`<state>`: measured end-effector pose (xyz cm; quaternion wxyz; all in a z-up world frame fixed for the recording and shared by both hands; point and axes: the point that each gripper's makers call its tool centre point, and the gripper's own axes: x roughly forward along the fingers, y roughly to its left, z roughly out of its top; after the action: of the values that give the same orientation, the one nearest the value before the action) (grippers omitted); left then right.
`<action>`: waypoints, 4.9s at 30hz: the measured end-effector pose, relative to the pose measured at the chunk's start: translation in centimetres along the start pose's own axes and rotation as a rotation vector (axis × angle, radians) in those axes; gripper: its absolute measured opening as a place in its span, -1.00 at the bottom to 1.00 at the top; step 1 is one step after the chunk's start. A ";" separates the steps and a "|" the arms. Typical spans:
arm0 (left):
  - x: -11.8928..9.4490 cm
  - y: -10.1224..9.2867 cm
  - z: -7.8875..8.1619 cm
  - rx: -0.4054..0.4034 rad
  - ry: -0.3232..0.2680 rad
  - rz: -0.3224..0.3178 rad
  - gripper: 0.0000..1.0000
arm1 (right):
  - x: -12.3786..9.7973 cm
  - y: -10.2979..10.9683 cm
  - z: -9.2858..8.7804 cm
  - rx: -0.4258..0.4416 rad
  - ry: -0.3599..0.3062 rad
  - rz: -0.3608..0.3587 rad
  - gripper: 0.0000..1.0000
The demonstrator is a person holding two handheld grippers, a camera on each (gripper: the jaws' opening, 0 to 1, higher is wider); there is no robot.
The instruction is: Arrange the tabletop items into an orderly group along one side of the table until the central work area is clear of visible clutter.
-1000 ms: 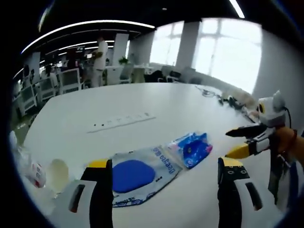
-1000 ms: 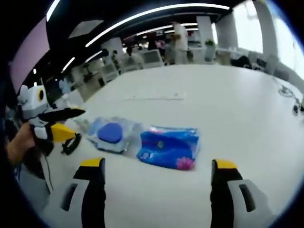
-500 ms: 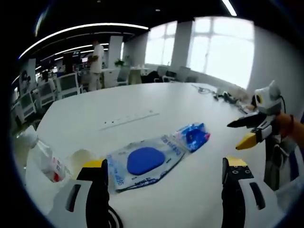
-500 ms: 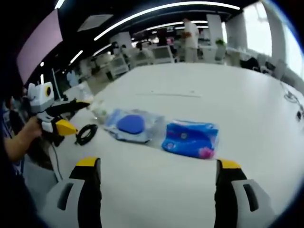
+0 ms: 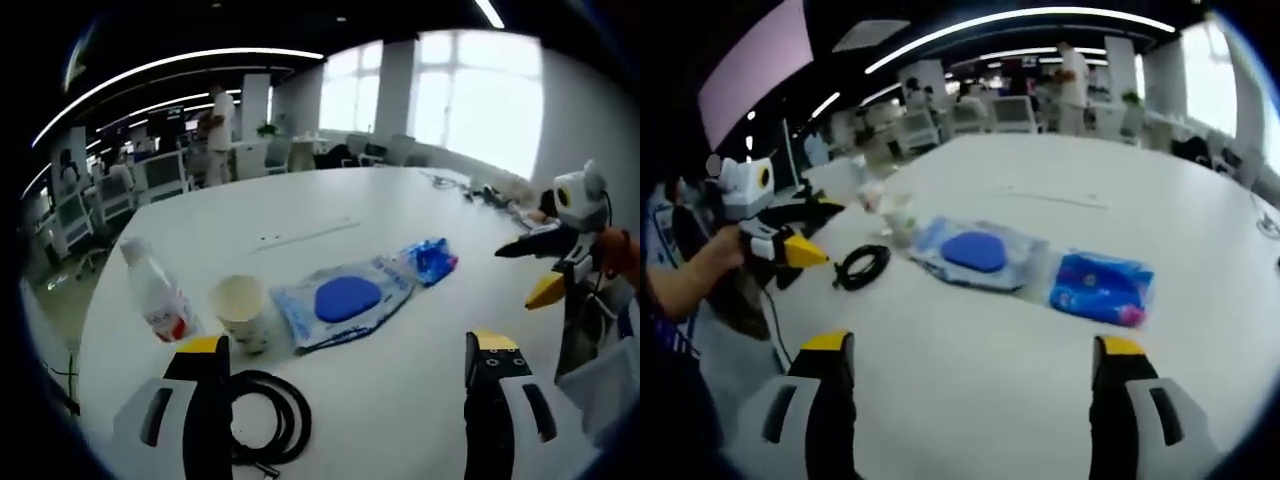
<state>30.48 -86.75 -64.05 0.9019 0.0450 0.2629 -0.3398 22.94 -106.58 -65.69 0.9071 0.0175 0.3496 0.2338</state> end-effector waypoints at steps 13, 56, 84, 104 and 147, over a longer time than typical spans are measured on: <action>-3.4 3.4 -1.9 -0.026 -0.027 0.060 0.83 | 1.3 4.9 -0.1 -0.033 -0.011 0.079 0.82; -2.9 11.1 -8.9 -0.198 0.033 0.169 0.07 | 10.3 12.0 0.0 -0.055 -0.053 0.187 0.06; 0.7 12.3 -10.6 -0.167 0.100 0.141 -0.37 | 18.2 13.7 0.5 -0.007 -0.056 0.247 -0.36; 1.6 12.0 -10.9 -0.215 0.145 0.145 -0.72 | 21.1 14.8 0.7 0.153 -0.083 0.232 -0.60; -2.6 9.5 -6.3 -0.256 0.028 0.189 -0.96 | 15.2 15.6 4.4 0.224 -0.181 0.286 -1.00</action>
<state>32.13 -76.31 -69.03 0.9245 -0.0412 0.3110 -0.2167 29.16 -85.49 -68.89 0.8848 0.1888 0.2845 0.3171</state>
